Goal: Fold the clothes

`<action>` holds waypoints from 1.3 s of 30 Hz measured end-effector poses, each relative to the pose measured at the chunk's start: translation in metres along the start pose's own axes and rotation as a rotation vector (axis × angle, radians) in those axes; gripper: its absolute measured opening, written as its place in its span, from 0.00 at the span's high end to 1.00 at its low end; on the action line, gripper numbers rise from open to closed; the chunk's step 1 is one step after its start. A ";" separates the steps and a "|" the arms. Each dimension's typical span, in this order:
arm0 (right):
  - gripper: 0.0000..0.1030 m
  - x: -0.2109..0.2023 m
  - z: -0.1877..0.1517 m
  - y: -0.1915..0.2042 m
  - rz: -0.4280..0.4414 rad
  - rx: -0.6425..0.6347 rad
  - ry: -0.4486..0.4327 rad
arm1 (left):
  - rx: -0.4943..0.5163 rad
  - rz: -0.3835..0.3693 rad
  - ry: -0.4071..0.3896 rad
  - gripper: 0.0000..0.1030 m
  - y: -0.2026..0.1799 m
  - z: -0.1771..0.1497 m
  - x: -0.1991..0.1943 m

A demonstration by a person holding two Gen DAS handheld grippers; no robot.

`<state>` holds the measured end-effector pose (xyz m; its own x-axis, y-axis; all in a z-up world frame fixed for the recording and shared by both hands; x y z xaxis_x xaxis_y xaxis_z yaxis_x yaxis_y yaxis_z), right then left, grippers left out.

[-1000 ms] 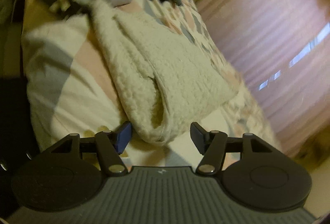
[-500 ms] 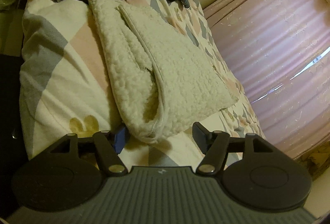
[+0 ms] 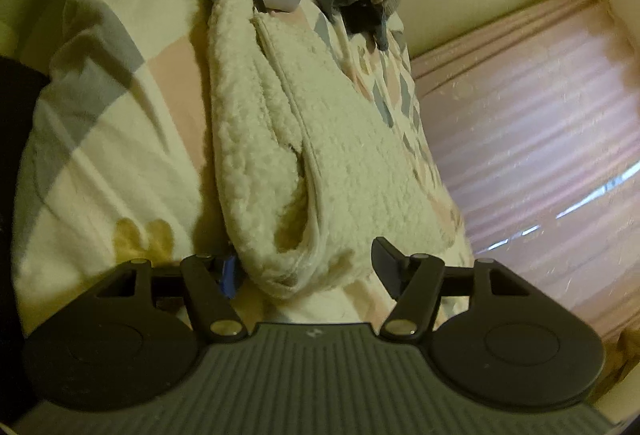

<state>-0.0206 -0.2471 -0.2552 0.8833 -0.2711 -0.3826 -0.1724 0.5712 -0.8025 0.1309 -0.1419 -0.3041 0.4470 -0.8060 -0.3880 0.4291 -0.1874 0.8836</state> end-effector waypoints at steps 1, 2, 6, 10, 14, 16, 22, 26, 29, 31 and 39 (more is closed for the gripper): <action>0.53 0.002 -0.001 -0.001 0.005 -0.008 -0.003 | -0.027 -0.005 0.006 0.77 0.002 0.000 0.002; 0.57 0.004 -0.001 0.000 0.012 -0.018 -0.006 | -0.053 -0.010 0.013 0.77 0.004 -0.002 0.005; 0.78 0.009 -0.005 0.005 0.052 -0.056 -0.019 | -0.053 -0.037 0.026 0.89 -0.004 -0.001 0.010; 0.83 -0.005 -0.007 -0.015 0.073 -0.032 -0.042 | -0.118 -0.042 0.011 0.90 0.015 0.009 0.002; 0.83 -0.026 -0.012 -0.045 0.063 -0.048 -0.057 | -0.151 -0.024 -0.030 0.91 0.034 0.035 -0.020; 0.84 -0.040 -0.016 -0.057 0.057 -0.063 -0.052 | -0.169 -0.018 -0.052 0.91 0.040 0.052 -0.032; 0.83 -0.094 -0.024 -0.047 0.122 -0.072 -0.015 | -0.193 -0.038 -0.079 0.91 0.026 0.100 -0.077; 0.83 -0.140 -0.025 -0.009 0.259 -0.024 -0.006 | -0.273 -0.095 -0.057 0.90 -0.001 0.119 -0.118; 0.83 -0.161 -0.024 0.013 0.357 0.010 -0.012 | -0.312 -0.142 -0.022 0.90 -0.025 0.124 -0.141; 0.83 -0.167 -0.020 0.010 0.404 0.031 -0.018 | -0.350 -0.151 -0.029 0.90 -0.003 0.121 -0.130; 0.83 -0.151 -0.006 -0.120 0.642 0.446 -0.112 | -0.511 -0.184 -0.065 0.89 0.095 0.107 -0.081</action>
Point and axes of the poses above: each gripper's, at about its wrist camera, not at the fingertips, and x roughly the way its jaws point, y to its left, z to its top, the point moved 9 cm from there along x, roughly the way its jaws point, and after that the axes turned 8 degrees about -y, right-handed, at the moved point
